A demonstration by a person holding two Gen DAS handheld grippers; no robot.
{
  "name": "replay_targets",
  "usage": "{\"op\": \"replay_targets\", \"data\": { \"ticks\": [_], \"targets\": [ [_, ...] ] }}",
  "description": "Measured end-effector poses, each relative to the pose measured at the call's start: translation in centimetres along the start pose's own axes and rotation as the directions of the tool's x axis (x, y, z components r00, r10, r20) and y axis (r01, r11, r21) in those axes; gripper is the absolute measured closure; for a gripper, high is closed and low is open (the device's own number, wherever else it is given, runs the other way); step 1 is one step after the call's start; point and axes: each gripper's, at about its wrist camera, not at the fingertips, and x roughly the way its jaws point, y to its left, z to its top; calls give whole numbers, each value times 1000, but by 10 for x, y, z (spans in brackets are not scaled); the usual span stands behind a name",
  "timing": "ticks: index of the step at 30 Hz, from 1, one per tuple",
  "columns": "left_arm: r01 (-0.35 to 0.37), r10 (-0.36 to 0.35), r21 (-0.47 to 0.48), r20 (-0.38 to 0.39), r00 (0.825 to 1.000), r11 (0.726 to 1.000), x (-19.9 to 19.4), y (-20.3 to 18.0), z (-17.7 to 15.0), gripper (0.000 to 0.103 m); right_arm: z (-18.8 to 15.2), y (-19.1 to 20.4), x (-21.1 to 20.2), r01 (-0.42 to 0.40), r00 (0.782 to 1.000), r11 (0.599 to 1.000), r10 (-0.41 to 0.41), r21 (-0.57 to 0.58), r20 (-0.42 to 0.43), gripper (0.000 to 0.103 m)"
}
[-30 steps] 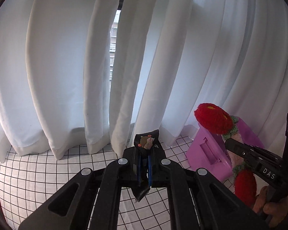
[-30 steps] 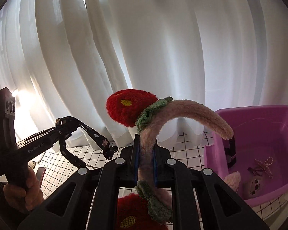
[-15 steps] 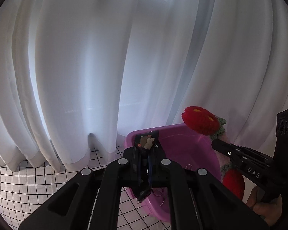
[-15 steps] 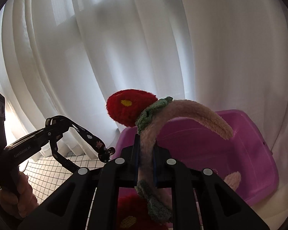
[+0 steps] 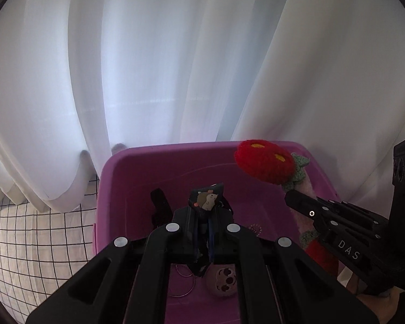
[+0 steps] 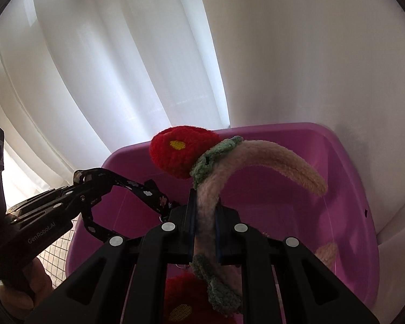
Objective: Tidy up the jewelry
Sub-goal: 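Lift and carry the strap with the left tool and headband with the right tool over the tub, then open the left tool to drop the strap while the right tool drops the headband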
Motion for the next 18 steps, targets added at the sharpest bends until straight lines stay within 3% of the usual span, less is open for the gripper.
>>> {"op": "replay_targets", "data": {
  "ticks": [5, 12, 13, 14, 16, 17, 18],
  "targets": [
    [-58, 47, -65, -162, 986, 996, 47, 5, -9, 97, 3, -14, 30, 8, 995, 1000, -6, 23, -104, 92],
    [-144, 126, -66, -219, 967, 987, 66, 0, -8, 93, 13, -21, 54, 30, 981, 999, -23, 30, -195, 91],
    [-158, 139, -65, -230, 963, 985, 69, 0, -8, 88, 14, -21, 58, 40, 978, 999, -34, 26, -204, 84],
    [-167, 147, -67, -240, 960, 984, 71, 0, -8, 81, 14, -20, 61, 48, 975, 999, -42, 24, -216, 63],
    [-194, 170, -73, -248, 954, 978, 69, -2, -8, 44, 18, -18, 62, 52, 975, 998, -44, 32, -218, 40],
    [-201, 179, -72, -235, 955, 977, 69, 0, -7, 40, 21, -14, 65, 60, 976, 998, -52, 32, -210, 39],
    [-225, 205, -63, -227, 952, 972, 72, 5, -6, 27, 21, -16, 63, 66, 977, 997, -58, 34, -206, 39]
  ]
}}
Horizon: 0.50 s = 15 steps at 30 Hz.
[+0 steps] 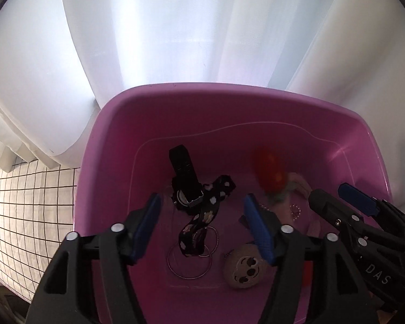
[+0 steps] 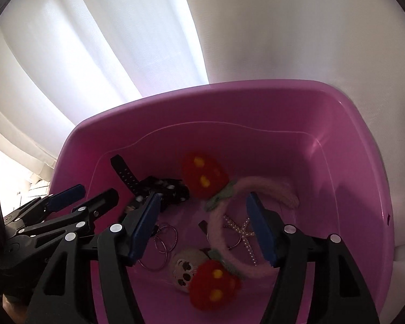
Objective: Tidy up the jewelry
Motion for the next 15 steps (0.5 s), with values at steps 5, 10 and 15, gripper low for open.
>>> {"op": "replay_targets", "data": {
  "ticks": [5, 10, 15],
  "targets": [
    [-15, 14, -22, -42, 999, 1000, 4, 6, -1, 22, 1, 0, 10, 10, 1000, 1000, -9, 11, -28, 38],
    [-40, 39, -23, -40, 998, 999, 4, 6, 0, 22, -1, 4, 12, 27, 999, 1000, -26, 6, -33, 38],
    [-43, 42, -26, -41, 998, 999, 2, 8, -2, 21, -4, -1, 8, 53, 998, 999, -52, 3, -38, 37]
  ]
}}
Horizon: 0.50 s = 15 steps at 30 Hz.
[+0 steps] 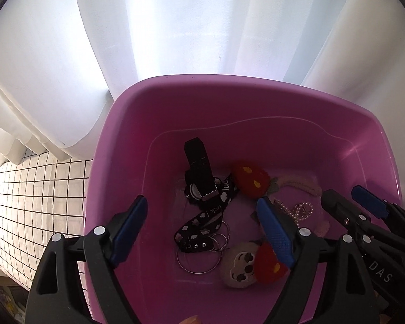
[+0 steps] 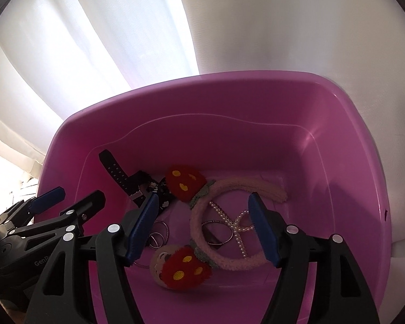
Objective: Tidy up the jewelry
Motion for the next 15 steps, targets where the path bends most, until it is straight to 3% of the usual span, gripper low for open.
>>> {"op": "replay_targets", "data": {
  "ticks": [15],
  "targets": [
    [-29, 29, 25, -7, 1000, 999, 2, -1, -3, 19, -10, -5, 4, 83, 997, 996, -83, -17, -1, 36]
  ]
}}
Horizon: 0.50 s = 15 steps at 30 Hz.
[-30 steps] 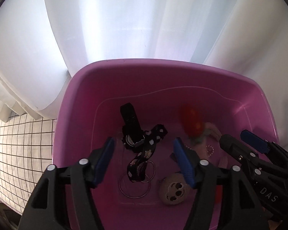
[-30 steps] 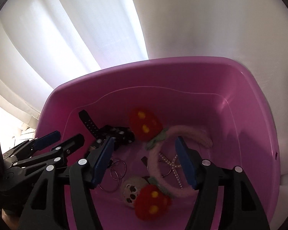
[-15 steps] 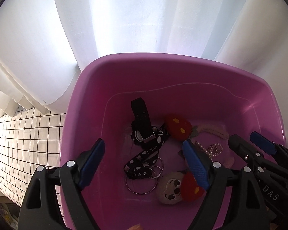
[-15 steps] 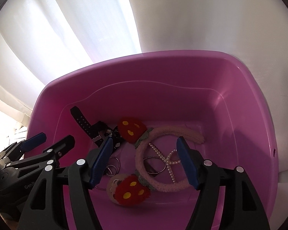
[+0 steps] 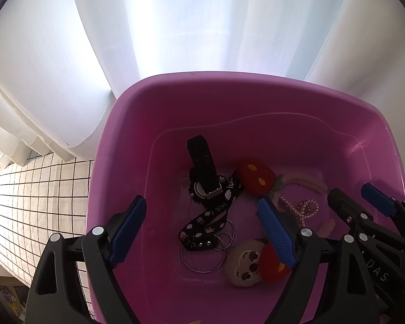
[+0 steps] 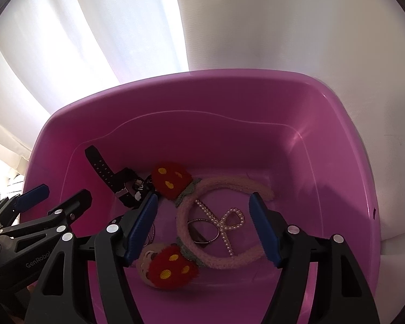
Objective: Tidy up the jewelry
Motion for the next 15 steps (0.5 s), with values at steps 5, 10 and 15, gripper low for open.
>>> {"op": "replay_targets", "data": {
  "ticks": [5, 10, 15],
  "targets": [
    [-16, 16, 4, 5, 1000, 1000, -1, 1, 1, 19, -1, 0, -2, 9, 1000, 1000, -9, -6, 3, 36],
    [-12, 12, 2, 6, 1000, 1000, -1, 1, 2, 19, -2, -1, -2, 8, 1000, 1000, -8, -2, 3, 36],
    [-10, 10, 1, 7, 1000, 1000, -2, 2, 2, 19, -1, -1, -2, 10, 1000, 1000, -10, -4, 3, 36]
  ]
}}
